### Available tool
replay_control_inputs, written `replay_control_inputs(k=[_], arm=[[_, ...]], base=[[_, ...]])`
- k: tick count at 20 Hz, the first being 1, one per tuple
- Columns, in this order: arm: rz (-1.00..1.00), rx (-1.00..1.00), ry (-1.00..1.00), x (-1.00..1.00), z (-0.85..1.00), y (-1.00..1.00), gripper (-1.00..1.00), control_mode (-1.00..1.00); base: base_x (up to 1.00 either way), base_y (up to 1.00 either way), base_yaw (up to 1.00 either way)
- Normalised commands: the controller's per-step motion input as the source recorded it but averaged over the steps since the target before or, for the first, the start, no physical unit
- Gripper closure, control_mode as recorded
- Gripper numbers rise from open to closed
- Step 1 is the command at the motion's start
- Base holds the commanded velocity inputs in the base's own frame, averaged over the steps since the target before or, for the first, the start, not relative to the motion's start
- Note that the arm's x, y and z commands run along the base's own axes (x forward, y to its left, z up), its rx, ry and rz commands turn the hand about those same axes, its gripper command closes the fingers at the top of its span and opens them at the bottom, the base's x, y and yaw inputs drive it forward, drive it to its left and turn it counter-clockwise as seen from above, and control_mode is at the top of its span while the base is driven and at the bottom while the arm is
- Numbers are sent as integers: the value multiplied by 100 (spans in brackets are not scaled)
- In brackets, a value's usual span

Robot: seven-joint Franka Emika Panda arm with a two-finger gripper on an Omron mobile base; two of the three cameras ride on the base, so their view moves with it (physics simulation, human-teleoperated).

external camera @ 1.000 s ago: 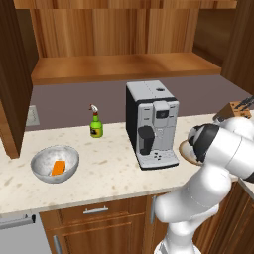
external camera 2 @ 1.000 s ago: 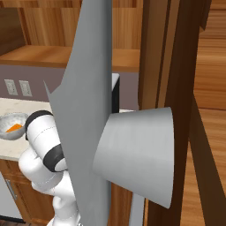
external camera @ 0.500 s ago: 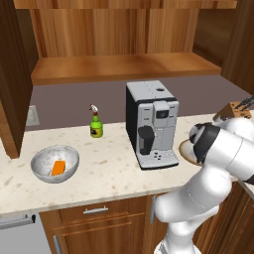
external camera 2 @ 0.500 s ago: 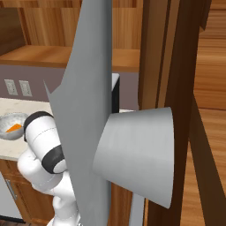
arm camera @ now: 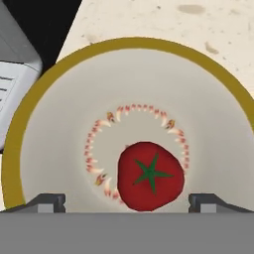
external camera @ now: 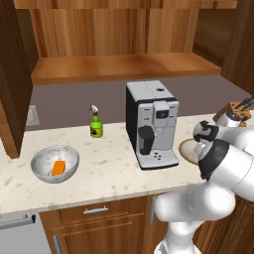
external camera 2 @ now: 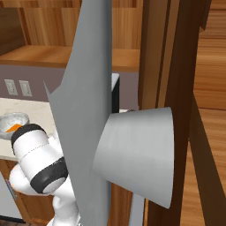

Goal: Pick both bowls and place them on the counter. Then place the cheese in one bowl and place the tomato in the other bowl.

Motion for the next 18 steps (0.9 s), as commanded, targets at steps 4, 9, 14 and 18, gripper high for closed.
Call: replay_control_inputs(k=[4,9,14,18], arm=[[0,-6,-6,-30,29,25,-100,-100],[0,-5,0,-34,33,29,-100,-100],[0,-1,0,-37,34,28,-100,-100],[0,0,0,-34,35,33,-100,-100]], base=[[0,0,0],[0,0,0],[0,0,0],[0,0,0]])
